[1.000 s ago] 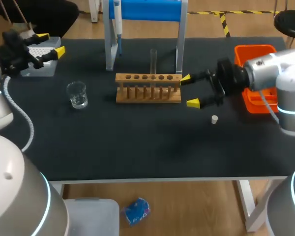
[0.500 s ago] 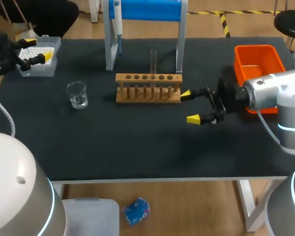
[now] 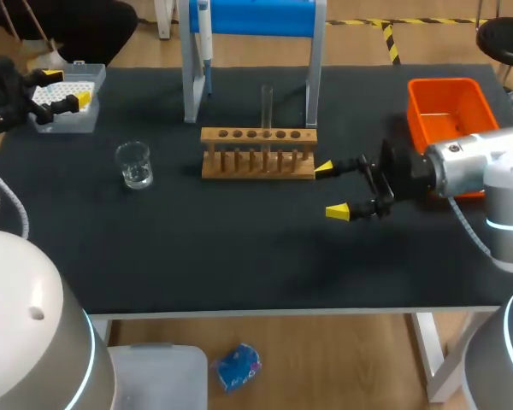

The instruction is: Invert the test tube, pick up the pipette, mount the tip to pipette, aspirate from beaker and dispense into the tube, eject the tip, return the pipette, and cap with the stopper.

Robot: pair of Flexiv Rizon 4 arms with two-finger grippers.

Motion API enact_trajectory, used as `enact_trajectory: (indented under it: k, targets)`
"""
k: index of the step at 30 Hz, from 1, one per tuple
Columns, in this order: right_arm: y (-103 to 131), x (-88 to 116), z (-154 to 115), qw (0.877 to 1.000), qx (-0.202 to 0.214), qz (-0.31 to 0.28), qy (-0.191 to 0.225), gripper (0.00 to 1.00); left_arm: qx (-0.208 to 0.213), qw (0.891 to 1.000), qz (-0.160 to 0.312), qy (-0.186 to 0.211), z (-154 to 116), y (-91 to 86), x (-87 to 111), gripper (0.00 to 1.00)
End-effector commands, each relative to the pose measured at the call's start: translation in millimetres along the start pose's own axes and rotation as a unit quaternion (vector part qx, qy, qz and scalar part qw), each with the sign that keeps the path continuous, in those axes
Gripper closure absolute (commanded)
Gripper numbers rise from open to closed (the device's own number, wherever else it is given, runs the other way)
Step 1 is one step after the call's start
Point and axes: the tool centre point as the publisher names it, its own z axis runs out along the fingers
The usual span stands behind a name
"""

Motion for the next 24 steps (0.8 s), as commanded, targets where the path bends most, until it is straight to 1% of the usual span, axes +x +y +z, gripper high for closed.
enact_trajectory:
  k: [1,3,4,6,8,9,11,12,16,20,24]
  targets:
    - [-0.5,0.4,0.2,1.0,0.0,0.0,0.0,0.0,-0.008,0.999,-0.001,-0.043,0.6,5.7,-14.0,0.0]
    - [-0.5,0.4,0.2,1.0,0.0,0.0,0.0,0.0,-0.011,0.998,-0.019,-0.066,0.9,7.0,-26.2,0.0]
    - [-0.5,0.4,0.2,1.0,0.0,0.0,0.0,0.0,-0.015,0.997,-0.029,-0.071,1.8,8.9,-32.8,0.0]
    - [-0.5,0.4,0.2,1.0,0.0,0.0,0.0,0.0,-0.028,0.996,-0.027,-0.08,3.1,12.9,-46.0,0.0]
    - [-0.5,0.4,0.2,1.0,0.0,0.0,0.0,0.0,-0.027,0.994,-0.044,-0.095,4.9,15.6,-59.2,0.0]
    - [-0.5,0.4,0.2,1.0,0.0,0.0,0.0,0.0,-0.025,0.993,-0.045,-0.107,5.9,16.9,-64.9,0.0]
    - [-0.5,0.4,0.2,1.0,0.0,0.0,0.0,0.0,-0.031,0.992,-0.038,-0.118,8.5,20.8,-77.2,0.0]
    - [-0.5,0.4,0.2,1.0,0.0,0.0,0.0,0.0,-0.027,0.991,-0.037,-0.123,10.2,22.8,-83.7,0.0]
    - [-0.5,0.4,0.2,1.0,0.0,0.0,0.0,0.0,-0.03,0.99,-0.038,-0.134,15.1,30.5,-98.8,0.0]
    - [-0.5,0.4,0.2,1.0,0.0,0.0,0.0,0.0,-0.035,0.989,-0.04,-0.136,18.3,42.2,-115.8,0.0]
    - [-0.5,0.4,0.2,1.0,0.0,0.0,0.0,0.0,-0.044,0.988,-0.041,-0.139,19.5,49.8,-128.1,0.0]
